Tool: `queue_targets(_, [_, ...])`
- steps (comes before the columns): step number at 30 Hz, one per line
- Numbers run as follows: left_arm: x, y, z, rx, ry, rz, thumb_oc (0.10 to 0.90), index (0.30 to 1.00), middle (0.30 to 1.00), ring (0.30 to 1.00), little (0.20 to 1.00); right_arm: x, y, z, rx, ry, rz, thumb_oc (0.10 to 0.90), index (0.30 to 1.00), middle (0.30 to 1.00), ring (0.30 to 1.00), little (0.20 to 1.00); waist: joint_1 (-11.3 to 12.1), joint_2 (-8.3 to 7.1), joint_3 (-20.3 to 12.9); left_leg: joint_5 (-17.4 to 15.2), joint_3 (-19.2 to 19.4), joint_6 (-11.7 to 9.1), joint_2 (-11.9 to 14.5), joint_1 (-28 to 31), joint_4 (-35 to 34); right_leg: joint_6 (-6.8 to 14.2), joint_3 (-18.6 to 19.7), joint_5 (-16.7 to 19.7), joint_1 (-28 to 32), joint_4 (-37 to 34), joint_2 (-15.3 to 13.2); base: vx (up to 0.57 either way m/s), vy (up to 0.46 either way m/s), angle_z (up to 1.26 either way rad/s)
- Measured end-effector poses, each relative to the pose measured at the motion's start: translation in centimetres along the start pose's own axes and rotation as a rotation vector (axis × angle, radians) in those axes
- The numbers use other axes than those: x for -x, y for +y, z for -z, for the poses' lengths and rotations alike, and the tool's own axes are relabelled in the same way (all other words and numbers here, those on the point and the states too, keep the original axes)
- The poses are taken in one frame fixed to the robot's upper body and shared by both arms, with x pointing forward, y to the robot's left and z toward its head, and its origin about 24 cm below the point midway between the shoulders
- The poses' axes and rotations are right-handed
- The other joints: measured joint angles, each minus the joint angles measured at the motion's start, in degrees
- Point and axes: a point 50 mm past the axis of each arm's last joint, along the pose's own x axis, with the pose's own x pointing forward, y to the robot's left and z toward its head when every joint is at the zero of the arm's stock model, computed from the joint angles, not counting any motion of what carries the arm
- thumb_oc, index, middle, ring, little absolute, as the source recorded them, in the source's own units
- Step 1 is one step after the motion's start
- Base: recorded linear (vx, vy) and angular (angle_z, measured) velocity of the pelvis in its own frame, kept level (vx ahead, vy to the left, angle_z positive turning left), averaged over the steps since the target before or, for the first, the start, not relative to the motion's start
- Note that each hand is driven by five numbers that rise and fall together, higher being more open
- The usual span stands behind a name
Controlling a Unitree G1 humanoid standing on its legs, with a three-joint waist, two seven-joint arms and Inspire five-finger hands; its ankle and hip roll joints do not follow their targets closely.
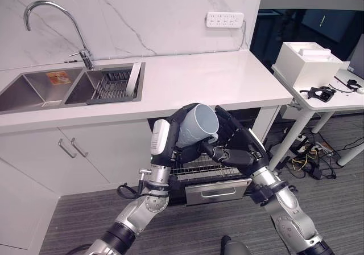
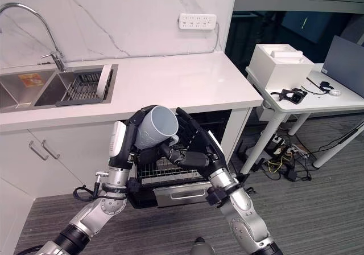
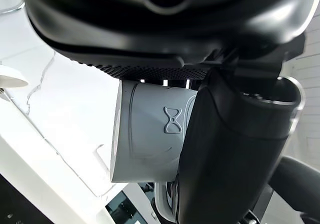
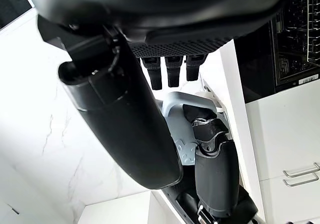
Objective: Place the dishes in the dishwasher.
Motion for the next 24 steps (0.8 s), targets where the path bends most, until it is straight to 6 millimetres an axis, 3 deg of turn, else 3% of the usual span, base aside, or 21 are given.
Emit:
queue_targets(12, [1.5,-0.7,1.5,-0.102,0.09,0.004,0.4,0.3,0.3,0.3,0.3,-1.1,0.4,-0.6,-0.022,-0.029,0.016,0.8,0.9,0.9,0.9,0.9,0.5,-0.51,0.0,0.5,-1.5,-0.1,0.0,-1.3,0.1,0.0,-1.3,0.0,0.0,-0.3,-0.1,0.0,-0.005,0.05])
queue_targets(24, [2.1,-0.4,1.5,-0.255,0.013,-0.102,0.4,0.3,0.3,0.3,0.3,-1.6,1.2,-0.3,-0.03,-0.019,-0.014,0.8,0.9,0.9,0.9,0.9,0.9,-0.64,0.0,1.0,-3.0,-0.2,0.1,-1.8,-0.2,-0.5,-2.3,-0.4,0.0,0.0,-0.1,0.01,-0.009,0.05])
